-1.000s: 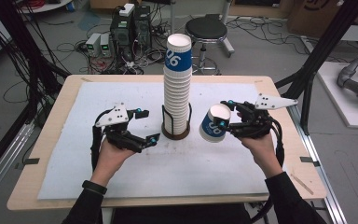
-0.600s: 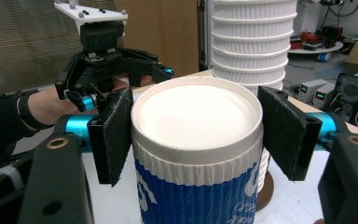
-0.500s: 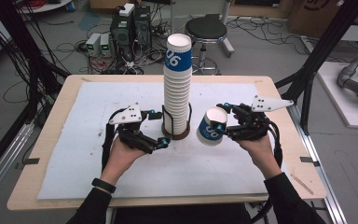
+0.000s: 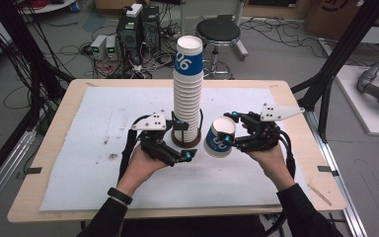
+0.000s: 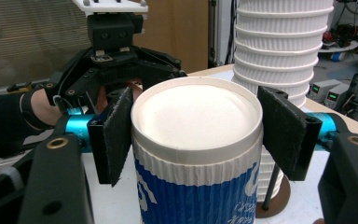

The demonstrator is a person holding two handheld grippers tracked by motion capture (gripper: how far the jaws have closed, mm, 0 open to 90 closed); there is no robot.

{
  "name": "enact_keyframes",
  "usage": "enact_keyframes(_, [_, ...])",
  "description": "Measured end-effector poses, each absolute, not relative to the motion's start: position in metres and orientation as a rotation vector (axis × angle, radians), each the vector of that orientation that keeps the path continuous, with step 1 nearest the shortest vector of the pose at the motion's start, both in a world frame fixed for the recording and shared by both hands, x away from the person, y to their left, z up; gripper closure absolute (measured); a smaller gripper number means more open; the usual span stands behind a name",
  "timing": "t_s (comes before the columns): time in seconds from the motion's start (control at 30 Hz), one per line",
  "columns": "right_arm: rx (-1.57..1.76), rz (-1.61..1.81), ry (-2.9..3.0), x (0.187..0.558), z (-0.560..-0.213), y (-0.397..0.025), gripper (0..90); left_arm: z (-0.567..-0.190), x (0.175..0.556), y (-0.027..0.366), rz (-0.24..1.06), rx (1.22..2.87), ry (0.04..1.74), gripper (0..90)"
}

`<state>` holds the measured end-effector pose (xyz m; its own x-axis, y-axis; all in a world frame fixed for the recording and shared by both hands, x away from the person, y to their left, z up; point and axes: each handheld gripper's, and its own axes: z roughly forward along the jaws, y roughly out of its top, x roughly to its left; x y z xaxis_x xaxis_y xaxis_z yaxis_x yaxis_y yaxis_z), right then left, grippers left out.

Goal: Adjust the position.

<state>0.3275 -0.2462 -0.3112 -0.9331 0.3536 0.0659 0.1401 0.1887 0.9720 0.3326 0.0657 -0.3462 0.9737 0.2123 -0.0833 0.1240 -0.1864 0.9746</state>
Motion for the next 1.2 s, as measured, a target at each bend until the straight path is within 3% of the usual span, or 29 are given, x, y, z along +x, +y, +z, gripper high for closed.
enact_keyframes(1.1, [0.431,1.907,2.352,0.323,-0.315,-0.23,30.9,-0.367,0.334,0.017,0.039,1.837,0.206,8.1])
enact_keyframes(1.2, [0.429,1.902,2.367,0.322,-0.316,-0.228,30.9,-0.37,0.334,0.017,0.03,1.831,0.201,12.7])
